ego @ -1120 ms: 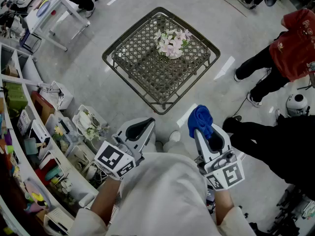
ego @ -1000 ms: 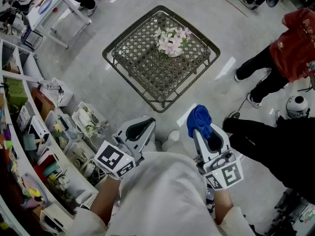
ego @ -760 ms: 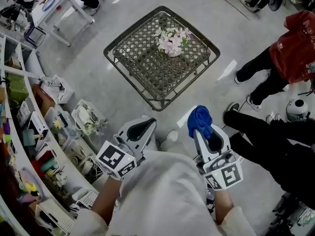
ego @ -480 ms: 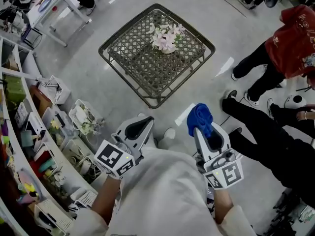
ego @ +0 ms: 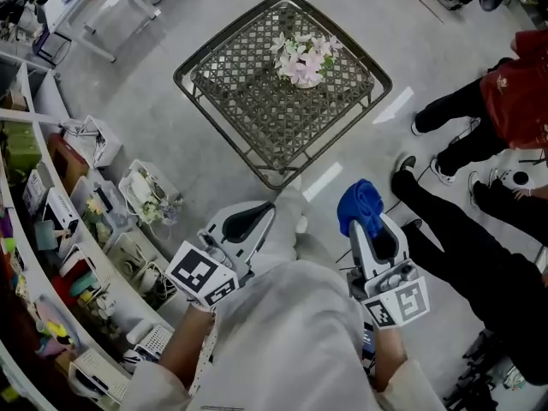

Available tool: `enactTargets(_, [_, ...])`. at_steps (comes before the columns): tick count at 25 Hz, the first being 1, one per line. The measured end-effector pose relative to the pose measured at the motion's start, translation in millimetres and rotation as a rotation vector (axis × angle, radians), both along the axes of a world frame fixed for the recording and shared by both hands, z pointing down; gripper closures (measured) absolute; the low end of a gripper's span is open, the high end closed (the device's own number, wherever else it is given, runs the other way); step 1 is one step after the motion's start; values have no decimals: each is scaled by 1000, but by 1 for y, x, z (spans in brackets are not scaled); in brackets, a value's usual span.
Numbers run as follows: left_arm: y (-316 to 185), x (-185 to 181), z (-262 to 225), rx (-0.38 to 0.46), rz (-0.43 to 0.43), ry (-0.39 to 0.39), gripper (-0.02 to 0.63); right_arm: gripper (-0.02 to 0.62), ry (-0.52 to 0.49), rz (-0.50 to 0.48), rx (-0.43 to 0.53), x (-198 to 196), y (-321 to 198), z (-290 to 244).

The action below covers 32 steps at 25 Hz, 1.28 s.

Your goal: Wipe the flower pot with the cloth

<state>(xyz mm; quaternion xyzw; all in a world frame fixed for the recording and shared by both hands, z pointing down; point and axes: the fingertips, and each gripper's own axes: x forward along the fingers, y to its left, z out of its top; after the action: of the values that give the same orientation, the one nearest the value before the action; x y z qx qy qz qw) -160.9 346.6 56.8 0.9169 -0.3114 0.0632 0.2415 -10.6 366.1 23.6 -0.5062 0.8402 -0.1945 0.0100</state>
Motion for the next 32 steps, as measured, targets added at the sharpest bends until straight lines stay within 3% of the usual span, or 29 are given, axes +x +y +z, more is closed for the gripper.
enactTargets(4, [-52, -1, 25, -44, 8, 45, 577, 474, 3, -59, -40, -18, -42, -7])
enactTargets(10, [-131, 24, 3, 3, 26, 114, 577, 466, 79, -31, -23, -9, -105, -34])
enactTargets(17, [-170, 29, 3, -8, 20, 115, 577, 465, 97, -68, -66, -4, -151, -24])
enactTargets(26, [-209, 44, 30, -23, -79, 8, 577, 465, 65, -204, -57, 12, -228, 0])
enactTargets(32, [-237, 77, 51, 99, -178, -174, 577, 479, 64, -378, 34, 29, -271, 26])
